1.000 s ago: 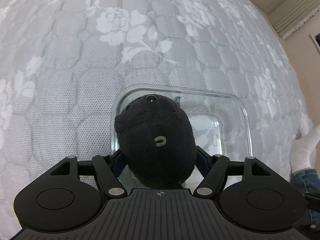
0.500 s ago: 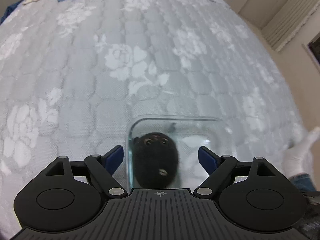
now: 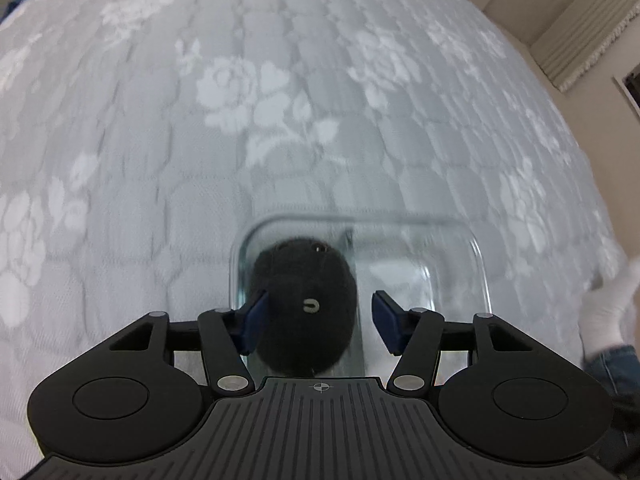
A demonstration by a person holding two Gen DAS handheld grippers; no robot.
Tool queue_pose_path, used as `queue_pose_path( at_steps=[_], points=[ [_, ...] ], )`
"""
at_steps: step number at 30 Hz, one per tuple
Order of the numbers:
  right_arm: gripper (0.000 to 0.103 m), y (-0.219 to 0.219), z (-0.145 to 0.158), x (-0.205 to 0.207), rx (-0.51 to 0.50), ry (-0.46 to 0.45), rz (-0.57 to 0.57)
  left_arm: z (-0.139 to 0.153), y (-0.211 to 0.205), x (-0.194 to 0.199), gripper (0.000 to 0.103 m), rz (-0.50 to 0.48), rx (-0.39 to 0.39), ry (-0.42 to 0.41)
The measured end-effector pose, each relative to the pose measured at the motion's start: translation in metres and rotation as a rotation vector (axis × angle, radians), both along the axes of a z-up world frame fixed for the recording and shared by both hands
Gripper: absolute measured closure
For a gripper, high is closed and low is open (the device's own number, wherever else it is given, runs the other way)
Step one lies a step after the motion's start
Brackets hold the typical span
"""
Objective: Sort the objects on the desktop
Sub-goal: 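Lower the plush cat into a glass compartment and open the left tool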
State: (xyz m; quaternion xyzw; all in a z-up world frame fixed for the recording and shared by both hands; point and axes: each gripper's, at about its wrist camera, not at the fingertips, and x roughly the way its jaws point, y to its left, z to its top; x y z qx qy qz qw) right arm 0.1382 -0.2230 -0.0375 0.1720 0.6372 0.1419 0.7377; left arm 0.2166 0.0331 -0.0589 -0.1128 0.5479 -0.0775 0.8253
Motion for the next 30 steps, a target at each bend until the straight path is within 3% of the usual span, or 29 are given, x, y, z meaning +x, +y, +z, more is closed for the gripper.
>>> queue_pose_path(
  at_steps=[5, 9, 13, 16, 20, 26, 30],
  points=[
    [0.008, 0.000, -0.003, 0.001, -0.014, 0.005, 0.003, -0.009, 0.002, 0.009, 0.042, 0.018, 0.003, 0.000],
    [0.008, -0.003, -0.003, 0.001, -0.016, 0.004, -0.014, 0.011, 0.018, -0.001, 0.040, 0.043, -0.095, 0.034],
    [0.008, -0.002, 0.001, 0.000, -0.004, -0.006, -0.006, 0.041, 0.019, -0.026, 0.034, -0.036, -0.130, 0.069],
    [0.008, -0.002, 0.002, -0.001, 0.001, -0.008, 0.000, 0.047, 0.015, -0.047, 0.031, -0.094, -0.147, 0.089],
    [0.008, -0.001, 0.002, -0.002, -0.004, -0.011, 0.005, 0.036, 0.013, -0.055, 0.031, -0.095, -0.144, 0.093],
    [0.008, -0.002, 0.003, -0.003, -0.015, -0.017, 0.007, 0.011, 0.005, -0.040, 0.030, -0.075, -0.096, 0.129],
    [0.008, -0.004, 0.001, -0.003, -0.007, -0.005, 0.003, -0.003, 0.000, -0.031, 0.028, -0.067, -0.103, 0.143]
  ],
)
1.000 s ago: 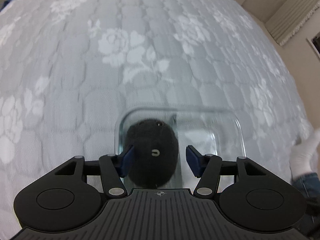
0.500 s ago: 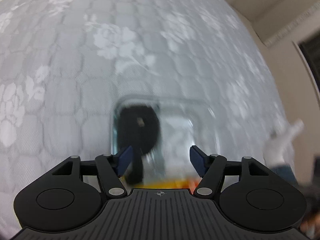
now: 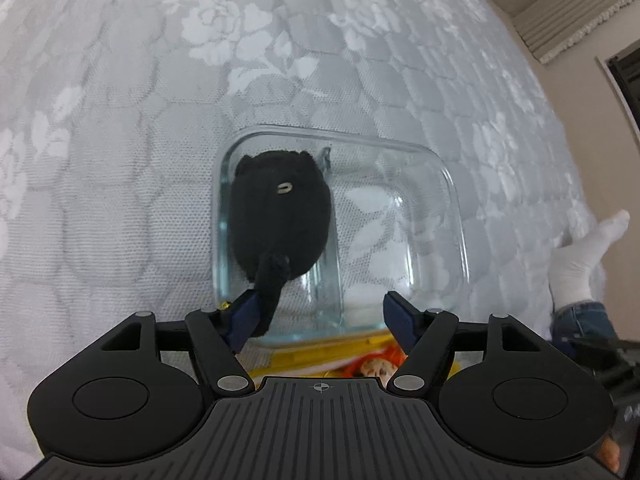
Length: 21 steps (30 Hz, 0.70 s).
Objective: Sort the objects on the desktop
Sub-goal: 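Lower the plush cat into a glass compartment and open the left tool, then grasp the pink keychain on the yellow lid with the right tool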
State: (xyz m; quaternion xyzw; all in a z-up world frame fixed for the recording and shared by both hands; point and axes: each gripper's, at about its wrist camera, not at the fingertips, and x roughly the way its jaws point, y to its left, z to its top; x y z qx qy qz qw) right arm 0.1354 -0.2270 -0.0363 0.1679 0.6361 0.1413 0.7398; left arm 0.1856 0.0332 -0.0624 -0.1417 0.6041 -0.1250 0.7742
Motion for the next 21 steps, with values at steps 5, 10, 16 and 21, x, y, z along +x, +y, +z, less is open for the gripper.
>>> queue_pose_path(
  at_steps=[5, 10, 16, 21],
  points=[
    [0.008, 0.003, -0.002, -0.001, -0.002, 0.007, 0.017, -0.020, -0.002, 0.007, 0.026, 0.015, 0.006, 0.035],
    [0.008, 0.002, -0.003, 0.000, -0.013, -0.004, 0.012, 0.002, 0.008, -0.002, 0.023, 0.036, -0.047, 0.013],
    [0.009, 0.008, 0.018, -0.012, -0.003, -0.181, 0.075, 0.061, 0.021, -0.066, 0.010, 0.008, 0.015, -0.120],
    [0.006, 0.042, 0.020, -0.054, -0.159, -0.363, 0.334, 0.032, 0.008, -0.135, 0.010, -0.089, 0.170, -0.029]
  ],
)
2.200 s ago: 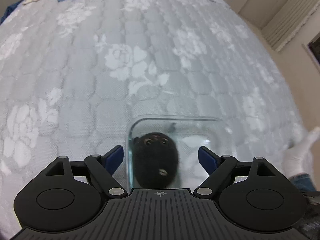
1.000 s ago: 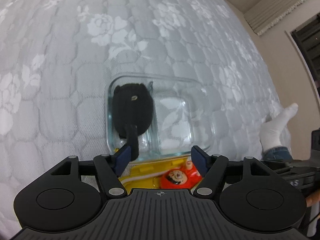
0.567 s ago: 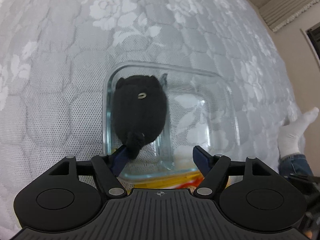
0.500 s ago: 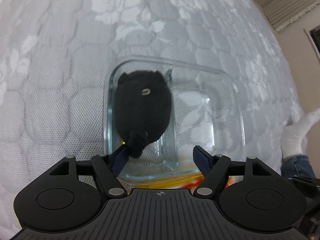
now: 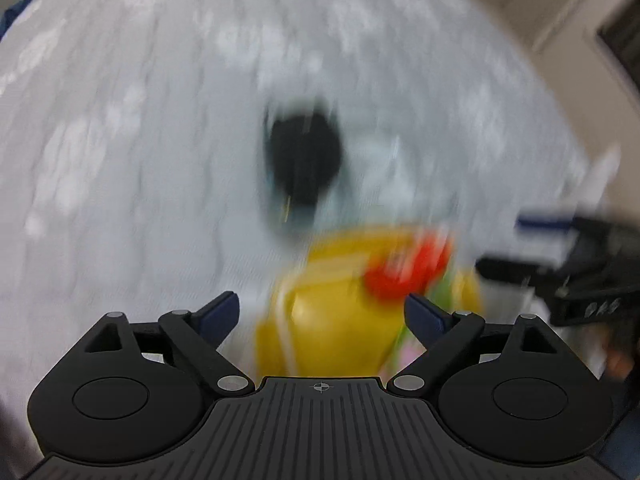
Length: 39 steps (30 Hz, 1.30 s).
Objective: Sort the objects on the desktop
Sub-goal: 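Grasp the pink keychain on the yellow lid with the right tool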
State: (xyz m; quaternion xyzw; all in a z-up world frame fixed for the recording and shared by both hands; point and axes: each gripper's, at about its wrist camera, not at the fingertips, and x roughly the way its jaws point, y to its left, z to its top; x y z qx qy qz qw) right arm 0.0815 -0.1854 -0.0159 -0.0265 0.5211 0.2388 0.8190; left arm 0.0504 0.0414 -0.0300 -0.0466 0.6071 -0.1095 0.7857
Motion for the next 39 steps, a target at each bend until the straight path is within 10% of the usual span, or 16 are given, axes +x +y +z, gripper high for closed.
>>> queue_pose_path(
  at_steps=[5, 14, 25, 39],
  points=[
    [0.019, 0.036, -0.026, -0.048, -0.090, 0.064, 0.200, -0.028, -0.001, -0.042, 0.010, -0.055, 0.044, 0.115],
    [0.047, 0.087, -0.067, -0.073, -0.334, 0.004, 0.368, -0.002, -0.003, -0.067, 0.004, -0.095, 0.128, -0.038],
    [0.056, 0.075, -0.054, -0.057, -0.225, 0.064, 0.262, -0.002, -0.002, -0.066, 0.004, -0.031, 0.130, -0.068],
    [0.056, 0.019, 0.060, 0.029, 0.138, -0.050, 0.032, -0.008, 0.013, -0.036, 0.003, 0.090, 0.119, -0.052]
  ],
)
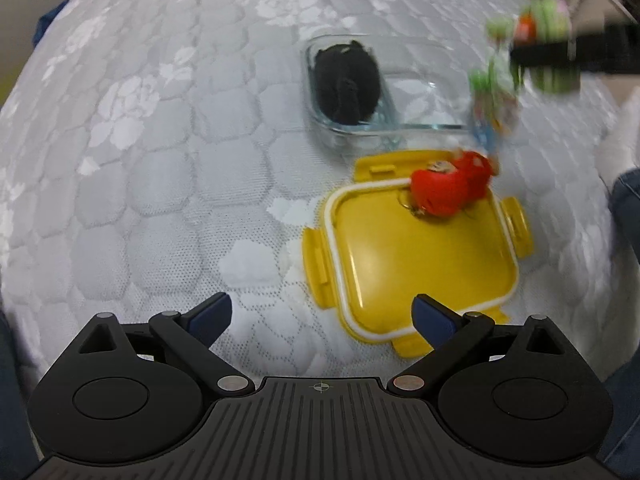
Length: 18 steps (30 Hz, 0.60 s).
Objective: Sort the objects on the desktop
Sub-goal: 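Grasp the pink keychain on the yellow lid with the right tool, then carry the pink keychain into the glass container and open the right tool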
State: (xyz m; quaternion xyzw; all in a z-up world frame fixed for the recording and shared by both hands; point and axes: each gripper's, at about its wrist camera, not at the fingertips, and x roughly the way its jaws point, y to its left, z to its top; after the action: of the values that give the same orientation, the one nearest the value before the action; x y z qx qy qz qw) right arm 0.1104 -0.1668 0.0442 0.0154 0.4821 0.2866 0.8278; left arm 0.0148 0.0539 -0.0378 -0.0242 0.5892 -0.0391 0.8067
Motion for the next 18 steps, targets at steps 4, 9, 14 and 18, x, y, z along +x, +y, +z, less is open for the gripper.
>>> queue_pose_path(
  at_steps=[4, 9, 14, 18],
  points=[
    [0.056, -0.002, -0.016, 0.033, 0.007, 0.007, -0.055, -0.007, -0.001, 0.012, 0.003, 0.043, 0.000, 0.018],
    [0.056, 0.027, -0.047, 0.049, -0.052, 0.100, -0.113, -0.011, -0.013, 0.017, 0.003, 0.046, 0.025, 0.008],
    [0.056, 0.046, -0.080, 0.064, -0.142, 0.159, -0.178, -0.009, -0.020, 0.017, 0.003, 0.020, 0.034, -0.008],
    [0.056, 0.051, -0.095, 0.069, -0.199, 0.186, -0.201, -0.010, -0.017, 0.017, 0.003, 0.026, 0.012, 0.006]
  ],
)
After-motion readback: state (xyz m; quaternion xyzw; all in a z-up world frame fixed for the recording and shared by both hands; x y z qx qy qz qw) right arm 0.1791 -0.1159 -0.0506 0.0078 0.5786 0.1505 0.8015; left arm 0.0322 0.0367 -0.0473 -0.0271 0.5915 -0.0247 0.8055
